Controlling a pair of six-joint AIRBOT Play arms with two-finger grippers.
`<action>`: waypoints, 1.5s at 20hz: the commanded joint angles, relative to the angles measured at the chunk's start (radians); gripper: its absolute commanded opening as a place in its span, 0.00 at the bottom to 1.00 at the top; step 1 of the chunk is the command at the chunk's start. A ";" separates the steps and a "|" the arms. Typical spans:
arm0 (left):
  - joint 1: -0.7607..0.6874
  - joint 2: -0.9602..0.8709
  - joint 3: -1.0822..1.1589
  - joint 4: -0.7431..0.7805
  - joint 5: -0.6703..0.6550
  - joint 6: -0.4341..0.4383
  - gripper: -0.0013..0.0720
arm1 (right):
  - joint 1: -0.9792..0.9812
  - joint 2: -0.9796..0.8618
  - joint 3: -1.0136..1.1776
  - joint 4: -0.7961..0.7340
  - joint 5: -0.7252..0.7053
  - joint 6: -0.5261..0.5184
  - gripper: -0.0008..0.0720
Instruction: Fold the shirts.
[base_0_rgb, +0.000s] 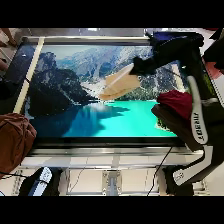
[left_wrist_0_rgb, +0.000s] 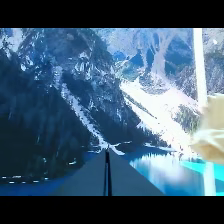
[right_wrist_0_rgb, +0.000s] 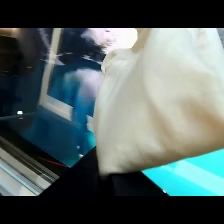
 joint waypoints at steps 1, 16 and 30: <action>0.000 0.001 0.000 -0.011 0.000 0.000 0.04 | -0.158 0.134 0.041 -0.304 -0.310 0.032 0.03; 0.000 0.000 0.000 -0.010 0.000 -0.004 0.04 | -0.762 0.689 -0.870 -0.916 -0.332 -0.013 0.78; 0.000 0.000 0.000 -0.011 -0.008 -0.004 0.04 | -0.671 0.690 -0.359 -0.440 -0.111 -0.005 0.77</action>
